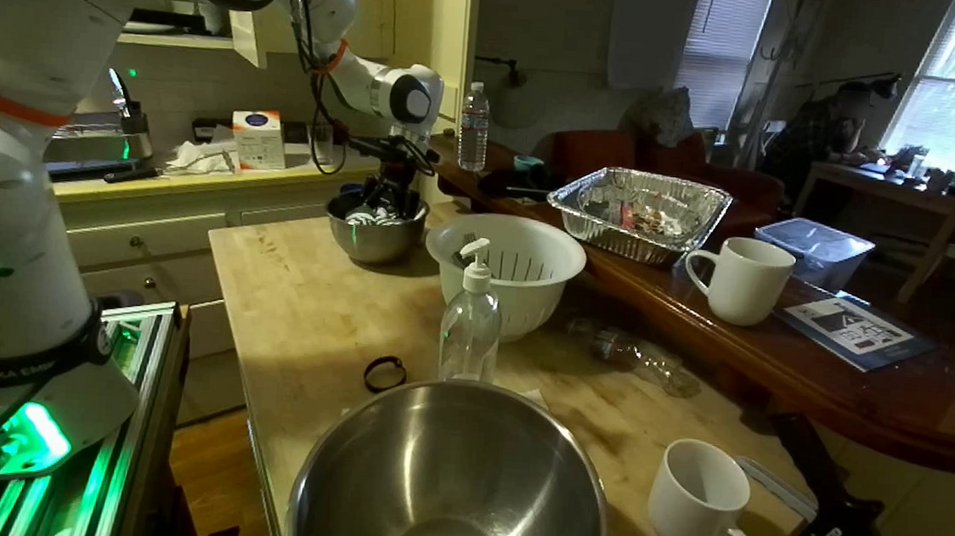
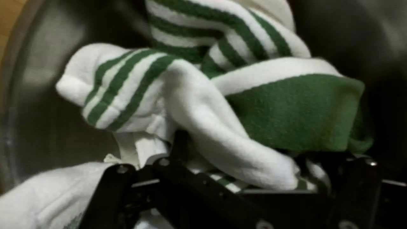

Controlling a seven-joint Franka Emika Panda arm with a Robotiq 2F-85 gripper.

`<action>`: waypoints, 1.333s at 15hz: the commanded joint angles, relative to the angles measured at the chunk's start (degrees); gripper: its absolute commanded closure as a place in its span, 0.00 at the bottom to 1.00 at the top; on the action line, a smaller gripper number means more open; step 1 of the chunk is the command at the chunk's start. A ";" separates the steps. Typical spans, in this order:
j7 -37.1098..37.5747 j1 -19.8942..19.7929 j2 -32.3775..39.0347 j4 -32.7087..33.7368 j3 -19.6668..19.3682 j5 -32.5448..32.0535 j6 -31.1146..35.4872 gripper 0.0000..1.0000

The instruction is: Put the towel in the silver bowl

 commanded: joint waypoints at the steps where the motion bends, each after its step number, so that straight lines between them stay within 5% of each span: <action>1: -3.46 -0.38 -8.21 -7.72 1.84 0.89 0.43 0.00; 9: 0.34 -0.12 -21.43 -18.82 2.30 -3.36 5.44 0.00; 13: 4.30 -0.16 -20.35 -20.00 1.81 -7.60 8.64 0.00; 20: 3.09 -1.80 -19.67 -21.05 1.65 -5.05 14.28 0.00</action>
